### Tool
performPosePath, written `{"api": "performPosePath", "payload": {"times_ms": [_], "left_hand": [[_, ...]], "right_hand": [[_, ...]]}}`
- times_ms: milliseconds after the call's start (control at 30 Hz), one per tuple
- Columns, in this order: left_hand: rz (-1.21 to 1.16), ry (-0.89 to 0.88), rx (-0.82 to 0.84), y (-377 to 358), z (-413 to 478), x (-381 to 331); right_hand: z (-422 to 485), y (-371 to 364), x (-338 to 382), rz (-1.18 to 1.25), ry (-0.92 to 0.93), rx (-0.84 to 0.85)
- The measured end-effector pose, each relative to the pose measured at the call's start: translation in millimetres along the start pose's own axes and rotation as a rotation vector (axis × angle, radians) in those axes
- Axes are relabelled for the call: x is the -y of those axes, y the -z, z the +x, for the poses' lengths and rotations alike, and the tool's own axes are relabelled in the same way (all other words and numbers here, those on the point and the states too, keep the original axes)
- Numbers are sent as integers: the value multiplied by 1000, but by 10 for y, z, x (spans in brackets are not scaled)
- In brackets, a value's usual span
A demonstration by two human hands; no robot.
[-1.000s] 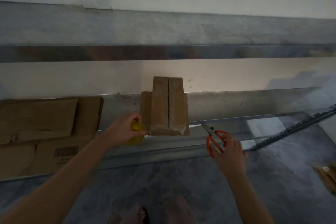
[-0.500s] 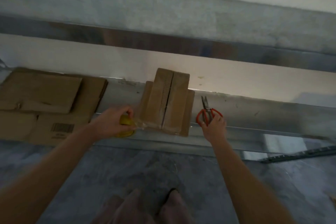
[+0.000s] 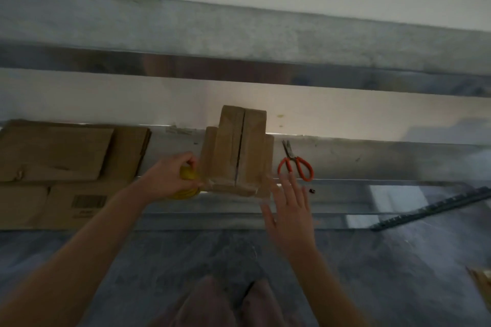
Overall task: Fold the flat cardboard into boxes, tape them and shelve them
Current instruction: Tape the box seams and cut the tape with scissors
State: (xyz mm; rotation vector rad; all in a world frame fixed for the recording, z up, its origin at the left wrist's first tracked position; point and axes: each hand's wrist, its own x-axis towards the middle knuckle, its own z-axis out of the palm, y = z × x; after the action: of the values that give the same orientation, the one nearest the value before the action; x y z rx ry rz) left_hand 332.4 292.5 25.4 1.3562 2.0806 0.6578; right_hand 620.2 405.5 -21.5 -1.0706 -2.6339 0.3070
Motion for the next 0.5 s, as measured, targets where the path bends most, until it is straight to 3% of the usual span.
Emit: {"api": "performPosePath", "payload": {"times_ms": [100, 200, 500], "left_hand": [[12, -24, 41, 36, -30, -11], [11, -46, 72, 50, -70, 13], [-1, -33, 127, 124, -138, 236]], "right_hand": [[-89, -76, 444, 72, 20, 3], [-7, -193, 677, 106, -86, 45], [241, -338, 717, 171, -172, 87]]}}
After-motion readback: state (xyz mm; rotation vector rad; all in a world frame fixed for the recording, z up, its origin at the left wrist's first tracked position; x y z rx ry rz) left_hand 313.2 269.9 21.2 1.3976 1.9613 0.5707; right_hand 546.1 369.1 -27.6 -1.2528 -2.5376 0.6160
